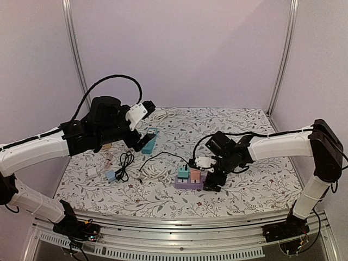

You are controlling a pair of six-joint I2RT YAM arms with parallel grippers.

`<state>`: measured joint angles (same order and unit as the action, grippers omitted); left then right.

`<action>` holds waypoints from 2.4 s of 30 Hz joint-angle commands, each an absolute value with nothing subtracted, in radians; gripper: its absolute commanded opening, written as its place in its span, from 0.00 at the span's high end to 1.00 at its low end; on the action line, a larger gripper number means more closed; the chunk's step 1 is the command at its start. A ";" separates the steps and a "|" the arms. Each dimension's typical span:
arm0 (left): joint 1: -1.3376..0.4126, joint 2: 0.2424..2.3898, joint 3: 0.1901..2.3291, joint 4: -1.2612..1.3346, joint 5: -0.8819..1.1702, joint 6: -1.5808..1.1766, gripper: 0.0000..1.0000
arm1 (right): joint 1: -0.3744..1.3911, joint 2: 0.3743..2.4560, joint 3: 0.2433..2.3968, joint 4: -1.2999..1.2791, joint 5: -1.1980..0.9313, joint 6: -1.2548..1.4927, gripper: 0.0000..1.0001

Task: Insert the plug

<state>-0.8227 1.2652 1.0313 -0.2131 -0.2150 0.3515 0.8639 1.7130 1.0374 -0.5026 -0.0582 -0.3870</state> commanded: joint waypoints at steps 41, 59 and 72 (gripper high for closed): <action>-0.851 1.214 1.055 -0.247 -0.219 0.380 0.00 | 0.893 1.607 0.526 0.289 -0.093 -0.057 0.10; -0.861 1.213 1.051 -0.249 -0.238 0.397 0.01 | 0.894 1.638 0.506 0.423 0.115 -0.024 0.75; -0.866 1.214 1.049 -0.253 -0.260 0.402 0.01 | 0.686 1.660 0.538 0.197 0.538 0.453 0.84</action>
<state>-0.8516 1.2221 1.0332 -0.2314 -0.2470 0.3931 0.7700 1.6451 0.5224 0.3557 0.3058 0.2131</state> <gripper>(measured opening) 0.995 0.501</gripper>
